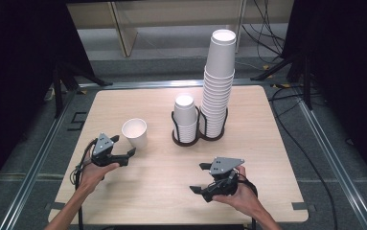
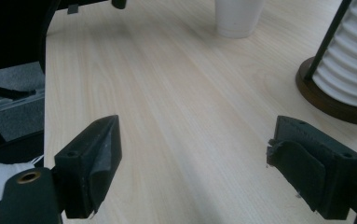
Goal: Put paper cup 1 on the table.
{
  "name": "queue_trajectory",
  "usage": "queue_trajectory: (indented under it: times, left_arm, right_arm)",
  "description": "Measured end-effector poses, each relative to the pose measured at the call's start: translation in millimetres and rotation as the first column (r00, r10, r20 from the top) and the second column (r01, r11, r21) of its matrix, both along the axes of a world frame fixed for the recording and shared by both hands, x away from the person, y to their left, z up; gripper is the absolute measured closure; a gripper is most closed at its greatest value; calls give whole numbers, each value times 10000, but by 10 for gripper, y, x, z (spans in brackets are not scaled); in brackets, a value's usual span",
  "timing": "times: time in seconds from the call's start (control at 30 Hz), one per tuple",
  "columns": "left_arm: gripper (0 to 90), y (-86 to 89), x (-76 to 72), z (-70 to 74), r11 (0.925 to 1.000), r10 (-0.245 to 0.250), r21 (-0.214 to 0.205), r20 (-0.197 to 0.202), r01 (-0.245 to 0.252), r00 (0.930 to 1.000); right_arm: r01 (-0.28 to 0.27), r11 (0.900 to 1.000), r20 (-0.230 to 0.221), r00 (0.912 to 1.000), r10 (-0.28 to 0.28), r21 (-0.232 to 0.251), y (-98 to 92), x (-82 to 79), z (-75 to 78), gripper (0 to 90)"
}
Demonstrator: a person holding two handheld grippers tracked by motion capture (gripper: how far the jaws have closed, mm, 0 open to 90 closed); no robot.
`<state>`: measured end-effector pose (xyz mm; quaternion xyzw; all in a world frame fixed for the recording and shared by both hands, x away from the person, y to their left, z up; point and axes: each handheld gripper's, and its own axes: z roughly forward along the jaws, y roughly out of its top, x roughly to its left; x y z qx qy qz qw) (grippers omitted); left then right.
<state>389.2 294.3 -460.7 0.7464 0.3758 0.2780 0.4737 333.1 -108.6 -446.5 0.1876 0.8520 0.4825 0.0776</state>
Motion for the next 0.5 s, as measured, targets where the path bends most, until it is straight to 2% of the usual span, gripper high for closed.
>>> queue_trajectory:
  times: [0.07,0.13,0.27,0.3,0.33,0.47,0.5]
  left_arm:
    - [147,-13,-83,44,10000,-52,-23,64,52,10000]
    - [147,-21,-174,97,9998,-189,-98,307,192,9994]
    - [147,-55,-361,189,9980,-318,-525,748,358,9967]
    - [147,-58,-412,217,9983,-294,-488,747,331,9968]
    - [147,-72,-447,227,9969,-349,-666,859,407,9957]
    - [147,-92,-586,270,9969,-421,-619,999,484,9941]
    - [147,-95,-614,276,9968,-396,-646,1002,462,9942]
  right_arm:
    - [158,9999,44,9999,-158,72,-14,8,7,170]
    - [307,9995,120,9995,-309,95,-31,19,20,170]
    - [828,9959,105,9965,-833,373,-83,51,51,170]
    - [998,9941,88,9949,-1002,418,-98,54,60,170]
    - [1182,9920,134,9928,-1189,446,-113,62,67,170]
    - [1711,9838,203,9848,-1723,535,-173,94,84,170]
    - [1805,9818,16,9835,-1809,584,-186,97,89,170]
